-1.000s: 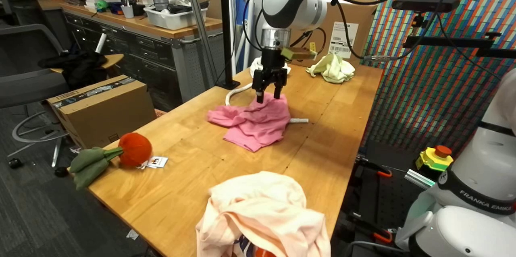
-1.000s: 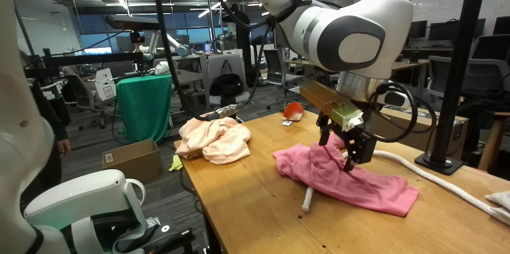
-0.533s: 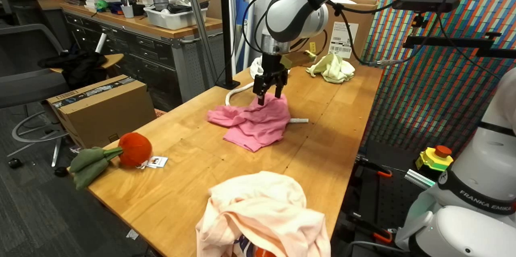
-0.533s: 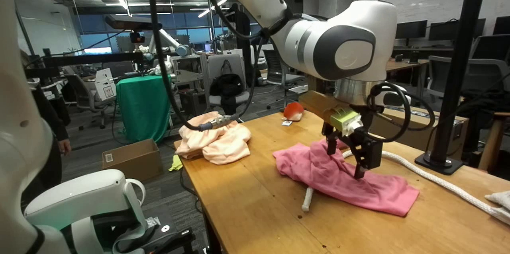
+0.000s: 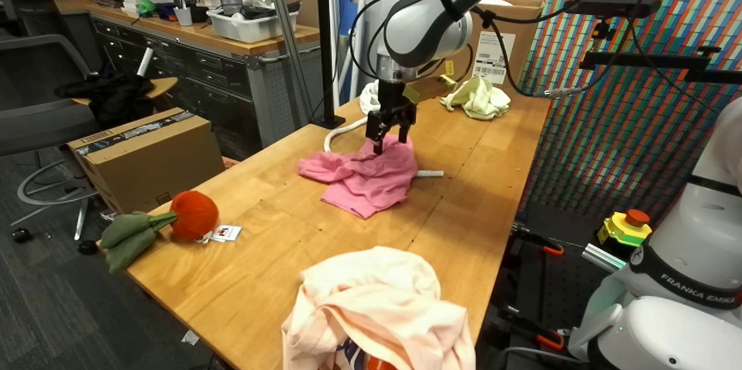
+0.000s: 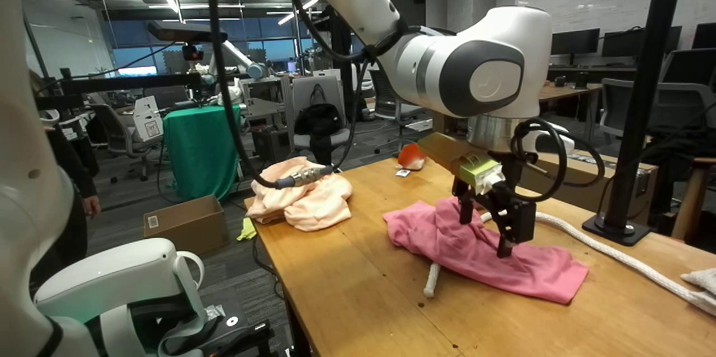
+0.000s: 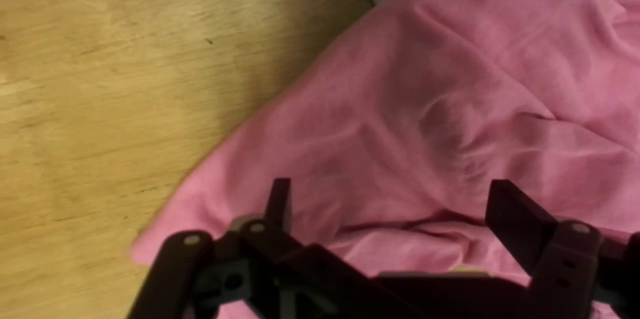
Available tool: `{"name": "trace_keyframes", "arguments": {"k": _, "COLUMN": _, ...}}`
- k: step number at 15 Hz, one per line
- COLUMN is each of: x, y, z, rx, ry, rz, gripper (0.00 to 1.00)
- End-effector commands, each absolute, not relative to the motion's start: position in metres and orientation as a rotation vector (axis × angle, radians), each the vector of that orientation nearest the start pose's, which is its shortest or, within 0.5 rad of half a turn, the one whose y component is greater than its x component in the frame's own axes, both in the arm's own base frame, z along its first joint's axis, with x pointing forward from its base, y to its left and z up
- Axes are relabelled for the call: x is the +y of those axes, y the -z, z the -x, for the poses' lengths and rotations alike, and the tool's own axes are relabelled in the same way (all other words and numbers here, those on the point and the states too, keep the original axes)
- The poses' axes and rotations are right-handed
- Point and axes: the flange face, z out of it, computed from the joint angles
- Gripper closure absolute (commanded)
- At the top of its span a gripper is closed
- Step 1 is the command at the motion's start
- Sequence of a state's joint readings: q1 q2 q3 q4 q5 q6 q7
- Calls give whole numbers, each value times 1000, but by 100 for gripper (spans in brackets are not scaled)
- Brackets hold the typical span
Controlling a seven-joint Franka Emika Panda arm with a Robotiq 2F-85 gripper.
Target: Pick up the cloths and put them around the table.
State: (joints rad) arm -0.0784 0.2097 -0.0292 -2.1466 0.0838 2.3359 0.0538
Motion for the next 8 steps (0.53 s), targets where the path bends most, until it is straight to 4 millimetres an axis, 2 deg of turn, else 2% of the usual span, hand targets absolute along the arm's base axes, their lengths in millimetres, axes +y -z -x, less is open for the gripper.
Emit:
{"name": "trace_keyframes", "arguments": {"k": 1, "x": -57, "y": -301, "z": -560, "rx": 352, "ry": -4, "rz": 3086, "gripper": 0}}
{"name": "trace_keyframes", "arguments": {"k": 8, "x": -62, "y": -273, "z": -564, "rx": 358, "ry": -68, "rz": 3092, "gripper": 0}}
